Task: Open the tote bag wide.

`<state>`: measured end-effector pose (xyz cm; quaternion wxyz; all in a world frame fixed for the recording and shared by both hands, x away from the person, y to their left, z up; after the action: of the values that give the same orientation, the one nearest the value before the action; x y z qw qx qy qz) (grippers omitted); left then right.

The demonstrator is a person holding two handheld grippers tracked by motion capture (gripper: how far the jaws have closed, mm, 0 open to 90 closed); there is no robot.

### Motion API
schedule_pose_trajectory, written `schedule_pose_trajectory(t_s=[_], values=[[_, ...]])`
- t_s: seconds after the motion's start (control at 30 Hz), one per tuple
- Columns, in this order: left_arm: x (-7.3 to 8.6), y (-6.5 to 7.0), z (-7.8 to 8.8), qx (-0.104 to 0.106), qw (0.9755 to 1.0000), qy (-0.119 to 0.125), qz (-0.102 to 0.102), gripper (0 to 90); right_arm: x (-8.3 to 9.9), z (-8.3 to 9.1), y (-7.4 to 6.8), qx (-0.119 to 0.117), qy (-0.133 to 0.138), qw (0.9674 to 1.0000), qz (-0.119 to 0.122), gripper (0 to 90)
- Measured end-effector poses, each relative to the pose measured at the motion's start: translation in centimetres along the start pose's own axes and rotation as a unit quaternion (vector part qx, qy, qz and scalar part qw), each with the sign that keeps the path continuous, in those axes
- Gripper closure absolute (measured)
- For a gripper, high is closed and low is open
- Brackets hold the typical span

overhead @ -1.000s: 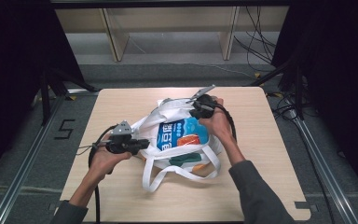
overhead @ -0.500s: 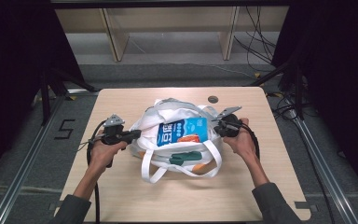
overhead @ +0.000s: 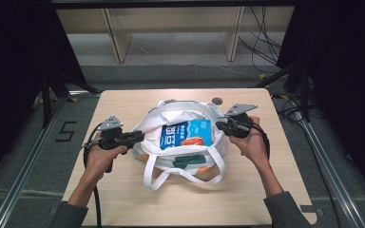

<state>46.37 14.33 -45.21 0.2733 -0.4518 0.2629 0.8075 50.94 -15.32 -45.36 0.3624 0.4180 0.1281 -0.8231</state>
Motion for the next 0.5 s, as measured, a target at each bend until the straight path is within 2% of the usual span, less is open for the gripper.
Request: schedule_pose_trajectory(t_s=[0.1,0.13,0.2,0.23,0.3,0.33,0.37,0.43,0.47,0.5], values=[[0.1,0.7,0.5,0.005,1.0,0.002,-0.001,72.5,0.5,0.5,-0.2,-0.006,0.001,0.9999,-0.012,87.6],[0.2,0.9,0.6,0.008,1.0,0.002,-0.003,70.6,0.7,0.7,-0.4,-0.007,0.001,0.9997,-0.023,87.1],[0.4,1.3,0.9,0.011,0.9999,0.001,-0.005,68.4,0.8,1.0,-0.2,-0.007,0.014,0.9999,-0.005,85.7],[0.5,1.5,1.1,0.016,0.9999,0.002,-0.006,66.9,1.0,1.3,-0.4,-0.009,0.013,0.9997,-0.02,84.7],[0.6,1.9,1.4,0.016,0.9999,0.003,-0.003,64.7,1.2,1.6,-0.5,-0.008,0.021,0.9994,-0.026,82.3],[0.6,2.0,1.6,0.019,0.9998,0.004,-0.009,63.7,1.3,1.7,-0.4,-0.006,0.02,0.9996,-0.021,81.1],[0.6,2.1,1.7,0.018,0.9998,0.004,-0.009,62.9,1.4,1.9,-0.6,-0.008,0.019,0.9994,-0.029,80.1],[0.6,2.3,1.9,0.018,0.9998,0.005,-0.008,61.7,1.4,2.1,-0.5,-0.007,0.031,0.999,-0.031,78.7],[0.7,2.4,2.0,0.022,0.9997,0.006,-0.008,61.0,1.4,2.2,-0.4,-0.007,0.03,0.9992,-0.024,78.1],[0.7,2.5,2.0,0.023,0.9997,0.005,-0.004,60.4,1.5,2.4,-0.6,-0.005,0.029,0.9988,-0.04,77.6]])
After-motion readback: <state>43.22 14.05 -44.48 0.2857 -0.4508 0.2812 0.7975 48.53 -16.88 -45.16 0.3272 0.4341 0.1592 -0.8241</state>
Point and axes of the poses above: each handheld gripper's, and its own axes: z roughly backward along the jaws, x roughly out of its underside, y roughly to its right, the point moved 9 cm from there along -z, roughly forward along the jaws
